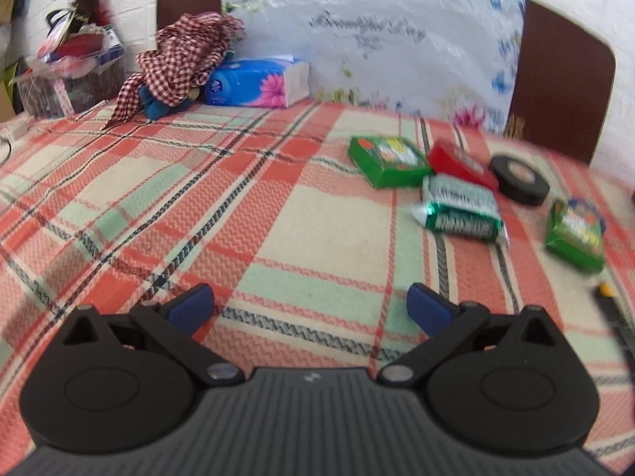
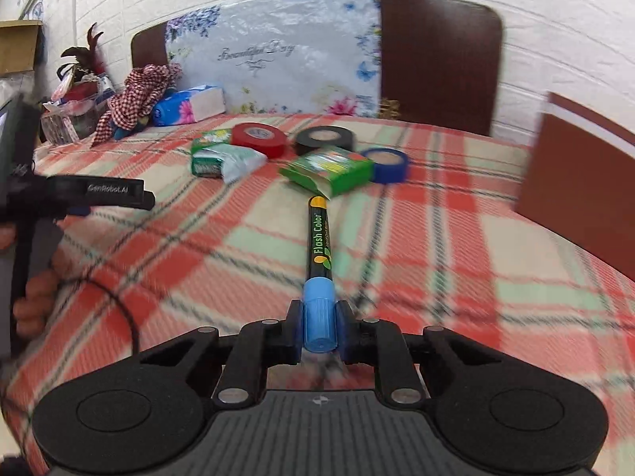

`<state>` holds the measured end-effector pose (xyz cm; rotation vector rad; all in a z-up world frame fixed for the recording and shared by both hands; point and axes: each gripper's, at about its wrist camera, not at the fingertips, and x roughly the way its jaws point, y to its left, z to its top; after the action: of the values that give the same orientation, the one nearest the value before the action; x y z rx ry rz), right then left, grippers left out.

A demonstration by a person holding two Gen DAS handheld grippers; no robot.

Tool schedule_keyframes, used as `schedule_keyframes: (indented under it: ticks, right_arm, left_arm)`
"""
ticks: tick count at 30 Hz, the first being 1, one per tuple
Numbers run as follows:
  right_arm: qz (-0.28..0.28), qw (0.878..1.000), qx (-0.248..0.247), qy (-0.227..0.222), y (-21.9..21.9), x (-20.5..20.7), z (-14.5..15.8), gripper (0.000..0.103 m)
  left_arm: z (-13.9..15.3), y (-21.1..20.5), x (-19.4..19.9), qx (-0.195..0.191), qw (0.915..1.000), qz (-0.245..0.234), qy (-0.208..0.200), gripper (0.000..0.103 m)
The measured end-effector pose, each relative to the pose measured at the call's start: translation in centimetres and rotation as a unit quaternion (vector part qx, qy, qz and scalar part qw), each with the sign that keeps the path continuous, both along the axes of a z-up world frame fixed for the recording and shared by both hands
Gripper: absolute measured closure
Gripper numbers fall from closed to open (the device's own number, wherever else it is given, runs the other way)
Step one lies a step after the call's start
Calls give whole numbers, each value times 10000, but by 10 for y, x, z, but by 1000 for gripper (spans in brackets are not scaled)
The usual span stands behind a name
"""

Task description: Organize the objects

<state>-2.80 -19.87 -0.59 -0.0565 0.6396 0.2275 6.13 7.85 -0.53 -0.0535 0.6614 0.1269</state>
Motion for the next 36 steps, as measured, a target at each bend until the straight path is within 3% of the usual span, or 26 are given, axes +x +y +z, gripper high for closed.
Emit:
schedule_keyframes:
  ticks: [2,5,8,11,12,14,15,17,20,23,26,29,31,33,34,36]
  right_arm:
    - [-113,9998,160,59,-13,-10,1,86]
    - [-239,9958,834,279,-28,-6,0,86]
    - [-282,9874,1494,443,-40,-3,-3,86]
    - [-200,9847,1674,431,-42,-9,-3,86]
    - [-159,9838,1741,410,-44,-10,-4,86]
    - [-120,9829,1805,359,-46,-12,-4,86]
    - [-114,9830,1807,318,-47,-14,-3,86]
    - [-174,9842,1754,142,-54,-18,3,86]
    - [-296,9833,1757,-373,-68,-22,19,86]
    - [-586,9793,1606,-1087,-90,-15,44,86]
    - [-961,9677,1543,-1750,-119,4,71,86]
    - [-1341,9560,1507,-2132,-149,31,88,86]
    - [-1559,9535,1445,-2138,-164,55,90,85]
    - [-1703,9571,1244,-1985,-171,85,82,83]
    - [-1761,9607,1094,-1846,-171,99,76,78]
    - [-1923,9614,1038,-1673,-173,114,61,72]
  left_arm:
    - [10,-17,-3,-395,9978,-472,240,1]
    - [31,-64,-12,-1088,9796,-1594,564,8]
    - [37,-114,-13,-1147,9646,-2201,893,11]
    - [23,-153,-5,-1158,9489,-2537,1480,23]
    - [22,-164,-8,-878,9544,-2530,1321,24]
    - [21,-184,-11,-363,9564,-2644,1182,57]
    - [24,-188,-12,-355,9544,-2714,1192,66]
    - [36,-193,-10,-527,9506,-2806,1219,69]
    - [73,-217,-3,-570,9461,-3054,914,72]
    - [124,-255,7,-424,9346,-3514,352,74]
    - [164,-305,20,-182,9222,-3859,-191,74]
    - [182,-352,41,-36,9132,-4051,-444,73]
    - [180,-382,58,137,9108,-4092,-536,70]
    - [169,-408,76,454,9133,-4004,-593,51]
    - [160,-419,84,663,9167,-3891,-621,34]
    - [141,-430,99,1018,9237,-3644,-593,30]
